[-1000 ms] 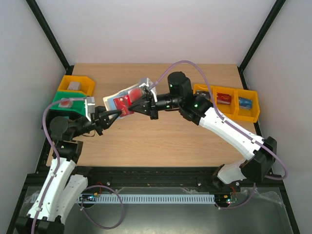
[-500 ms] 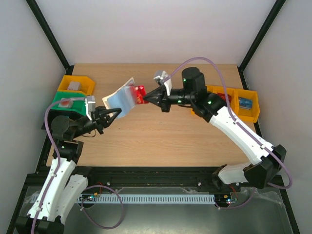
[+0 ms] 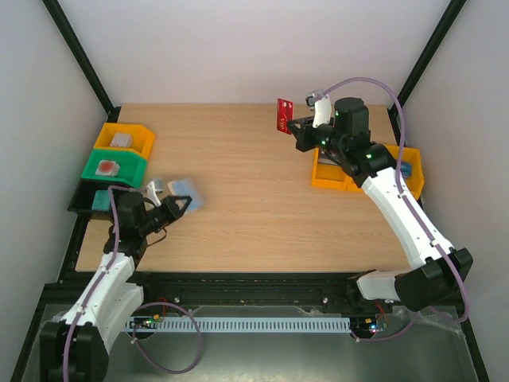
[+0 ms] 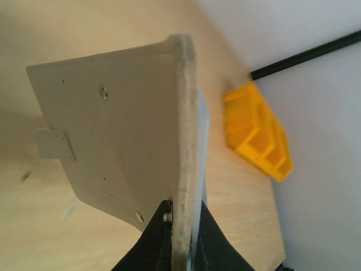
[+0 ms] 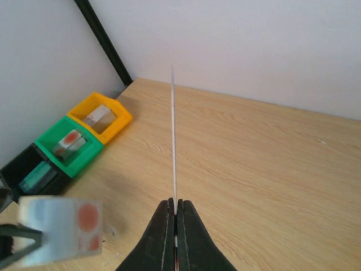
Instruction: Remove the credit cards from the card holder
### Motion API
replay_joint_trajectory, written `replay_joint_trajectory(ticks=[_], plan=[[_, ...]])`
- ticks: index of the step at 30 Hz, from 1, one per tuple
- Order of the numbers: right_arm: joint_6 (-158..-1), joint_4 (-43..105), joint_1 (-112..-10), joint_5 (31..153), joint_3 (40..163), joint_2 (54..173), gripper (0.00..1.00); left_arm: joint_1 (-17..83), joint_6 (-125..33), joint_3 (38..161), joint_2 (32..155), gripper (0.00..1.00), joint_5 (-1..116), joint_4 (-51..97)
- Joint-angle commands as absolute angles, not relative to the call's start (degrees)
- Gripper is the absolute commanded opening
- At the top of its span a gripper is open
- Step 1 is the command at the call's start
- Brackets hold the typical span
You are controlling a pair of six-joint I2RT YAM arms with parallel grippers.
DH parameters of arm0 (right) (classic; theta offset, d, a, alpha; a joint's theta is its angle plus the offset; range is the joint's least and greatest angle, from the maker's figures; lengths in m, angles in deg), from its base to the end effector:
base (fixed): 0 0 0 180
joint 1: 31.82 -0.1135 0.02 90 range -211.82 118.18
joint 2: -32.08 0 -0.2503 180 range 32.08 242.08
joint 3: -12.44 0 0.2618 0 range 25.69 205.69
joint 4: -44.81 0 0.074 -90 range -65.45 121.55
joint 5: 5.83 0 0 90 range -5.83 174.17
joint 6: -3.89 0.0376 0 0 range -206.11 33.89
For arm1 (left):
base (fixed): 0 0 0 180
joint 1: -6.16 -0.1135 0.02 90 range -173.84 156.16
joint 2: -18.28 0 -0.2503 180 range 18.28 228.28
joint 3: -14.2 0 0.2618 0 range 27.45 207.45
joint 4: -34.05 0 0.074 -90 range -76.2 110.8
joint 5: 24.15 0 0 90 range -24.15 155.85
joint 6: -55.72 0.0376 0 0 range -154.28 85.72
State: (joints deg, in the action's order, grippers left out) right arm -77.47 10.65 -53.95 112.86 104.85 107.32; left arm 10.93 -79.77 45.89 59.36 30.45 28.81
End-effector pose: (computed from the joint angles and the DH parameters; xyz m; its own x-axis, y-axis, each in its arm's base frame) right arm 0.2791 0.1330 0.4016 -0.3811 -0.0127 -0.9244 -0.7065 0.6489 0.2824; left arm 0.1884 -0.0376 0.2088 -0.6231 -0.5313 -0.5740 0.2596 0.5518 -0.7926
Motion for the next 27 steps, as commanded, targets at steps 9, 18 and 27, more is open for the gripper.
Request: replay_joint_trajectory(ticks=[9, 18, 27], plan=[[-76.77, 7.52, -54.06, 113.03, 104.13, 107.34, 0.02, 9.63, -85.91, 40.78, 65.32, 0.15, 44.42, 17.55], [-75.67, 8.75, -54.06, 116.49, 104.94, 107.26, 0.02, 5.76, -86.73, 46.11, 60.13, 0.61, 58.46, -4.39], [-77.53, 4.78, -54.95, 122.20, 107.30, 110.00, 0.02, 4.60, -82.89, 62.12, 58.52, 0.95, 58.37, -10.44]])
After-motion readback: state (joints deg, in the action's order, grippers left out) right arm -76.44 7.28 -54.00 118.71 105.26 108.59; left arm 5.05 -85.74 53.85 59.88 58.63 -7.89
